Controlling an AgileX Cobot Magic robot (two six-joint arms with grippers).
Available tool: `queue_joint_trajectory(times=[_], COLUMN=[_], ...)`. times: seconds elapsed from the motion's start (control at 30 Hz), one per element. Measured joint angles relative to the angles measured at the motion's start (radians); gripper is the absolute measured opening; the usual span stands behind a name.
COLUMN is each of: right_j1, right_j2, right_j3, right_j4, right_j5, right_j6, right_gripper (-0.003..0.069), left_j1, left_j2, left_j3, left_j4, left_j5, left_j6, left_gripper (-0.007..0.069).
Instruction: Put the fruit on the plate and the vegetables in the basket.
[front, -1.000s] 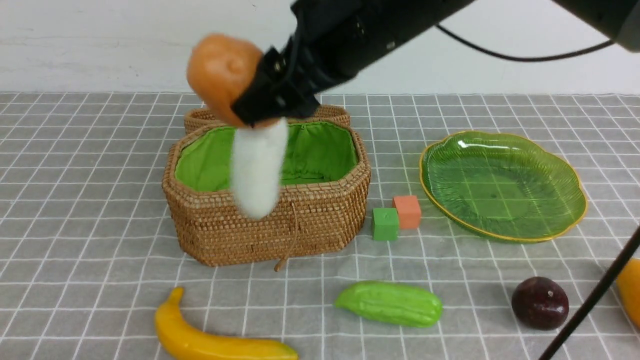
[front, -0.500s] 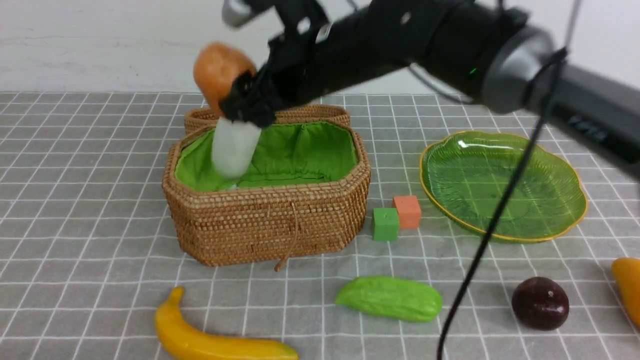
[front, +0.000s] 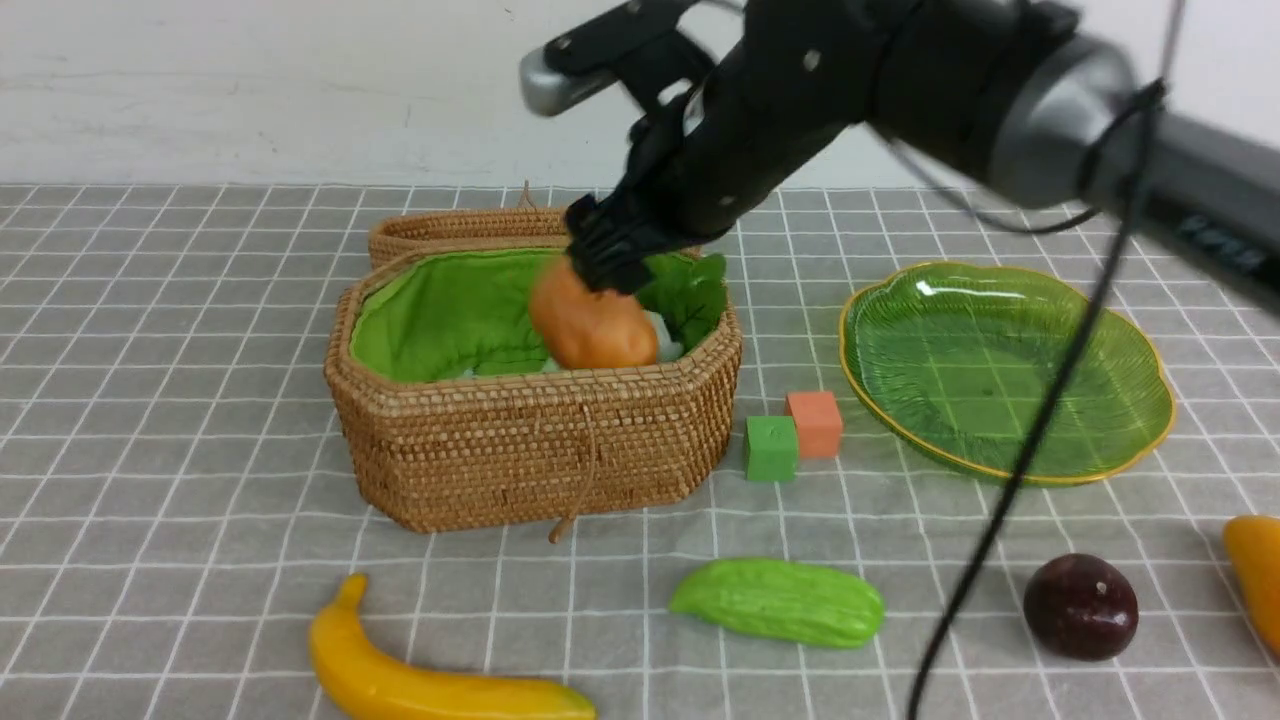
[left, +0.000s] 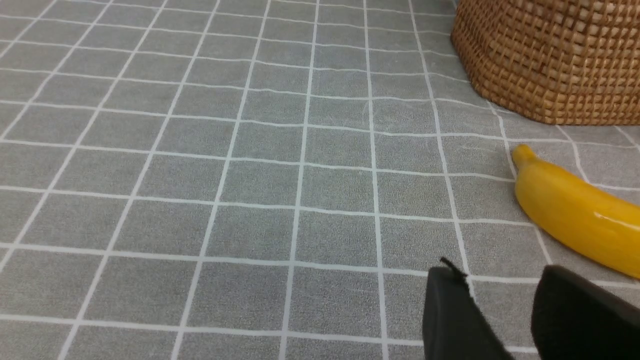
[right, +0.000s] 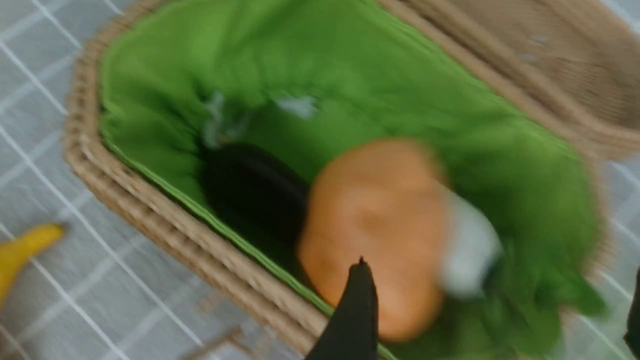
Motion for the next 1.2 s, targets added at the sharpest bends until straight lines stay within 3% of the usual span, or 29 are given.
queue_joint_trajectory(times=[0.2,0.4,0.53,0.67,0.73,0.83,1.03,1.2], right_j1=[-0.008,-0.018,-0.018,-0.018,-0.018,-0.018,-0.019,-0.019], right_j2=[-0.141,-0.238,-0.222,-0.166,-0.136,-0.09,-0.112,-0.189], right_j3=[0.056,0.32,0.63,0.771,0.785,0.784,0.728,0.57], right_j4=[-0.05,0.074,0.144,0.15,0.146,0.136,0.162,0.286], right_j5=[0.118,0.149,-0.025,-0.175,-0.187,-0.171,-0.071,0.077], right_j6=[-0.044,-0.205,-0.346,-0.421,-0.434,-0.452,-0.455,-0.47], right_gripper=[0.0674,0.0666,0.0659,0.0623,0.0587,0.0433,0.044,0.044], left_j1=[0.0,0.0,0.0,0.0,0.0,0.0,0.0,0.0], left_j2=[0.0,0.0,0.0,0.0,0.0,0.0,0.0,0.0], left_j3=[0.0,0.0,0.0,0.0,0.0,0.0,0.0,0.0], left_j4=[0.0,0.0,0.0,0.0,0.0,0.0,0.0,0.0], left_j5=[0.0,0.0,0.0,0.0,0.0,0.0,-0.001,-0.001], left_j6=[0.0,0.0,0.0,0.0,0.0,0.0,0.0,0.0], left_gripper=[0.0239,0.0239,0.0239,0.0239,0.0239,0.0239,0.0239,0.0239])
